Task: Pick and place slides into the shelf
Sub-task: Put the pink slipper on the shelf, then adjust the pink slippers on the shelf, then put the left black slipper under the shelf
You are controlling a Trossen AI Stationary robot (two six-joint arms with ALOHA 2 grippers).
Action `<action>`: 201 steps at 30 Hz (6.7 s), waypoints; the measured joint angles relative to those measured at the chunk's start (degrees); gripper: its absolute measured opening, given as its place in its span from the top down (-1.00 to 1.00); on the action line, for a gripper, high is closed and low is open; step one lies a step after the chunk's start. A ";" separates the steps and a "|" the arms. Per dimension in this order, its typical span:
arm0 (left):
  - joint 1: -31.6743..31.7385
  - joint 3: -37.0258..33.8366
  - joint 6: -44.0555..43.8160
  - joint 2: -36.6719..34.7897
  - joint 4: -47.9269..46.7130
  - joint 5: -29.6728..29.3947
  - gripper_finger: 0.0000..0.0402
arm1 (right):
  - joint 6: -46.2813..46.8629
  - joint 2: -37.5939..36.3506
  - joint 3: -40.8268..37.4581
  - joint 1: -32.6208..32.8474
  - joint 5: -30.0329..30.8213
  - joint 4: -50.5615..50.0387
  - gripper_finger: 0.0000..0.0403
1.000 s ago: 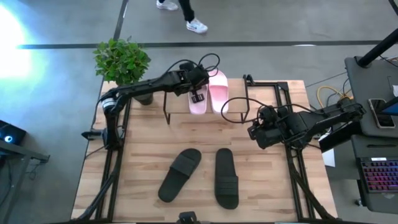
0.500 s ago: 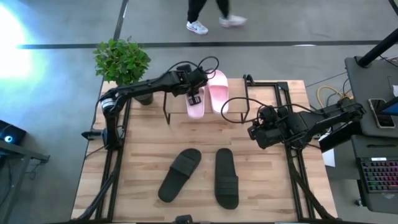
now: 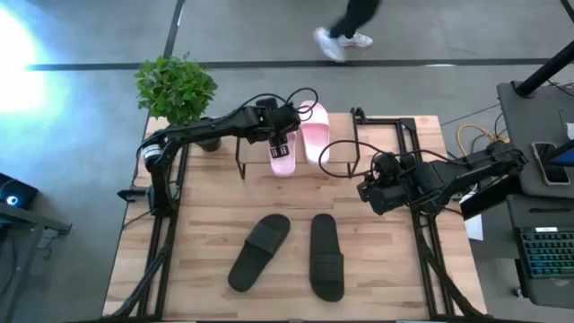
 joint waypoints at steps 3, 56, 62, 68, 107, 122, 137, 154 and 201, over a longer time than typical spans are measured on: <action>-0.93 -0.02 0.00 -1.07 -0.01 0.35 0.13 | 0.01 0.00 0.00 0.00 -0.19 0.04 -0.09; -2.91 -28.26 -37.37 -24.62 7.70 24.19 0.92 | -35.50 20.35 12.88 -45.29 -26.26 28.48 0.96; -3.64 -28.53 -40.15 -23.52 8.41 23.74 0.92 | -39.02 20.31 13.46 -47.96 -32.05 29.00 0.96; -2.40 -27.76 -39.83 -19.59 12.19 20.33 0.92 | -42.88 21.58 13.46 -47.74 -37.50 29.03 0.96; -2.27 -24.05 -36.59 -24.08 2.83 14.70 0.92 | -45.01 19.53 13.68 -44.39 -37.22 21.23 0.96; -12.58 -23.58 -47.48 -20.16 13.58 27.56 0.92 | -44.83 19.12 13.64 -49.18 -35.69 25.35 0.96; -14.58 -23.11 -52.36 -12.29 17.06 19.99 0.92 | -46.76 19.12 13.53 -49.42 -34.36 25.18 0.96; -14.29 -23.10 -50.46 -12.43 17.14 8.02 0.92 | -47.18 19.12 13.51 -49.42 -34.18 25.18 0.96; -17.99 -24.90 -40.48 -28.87 3.69 2.71 0.92 | -47.04 22.48 13.55 -47.12 -30.20 28.53 0.96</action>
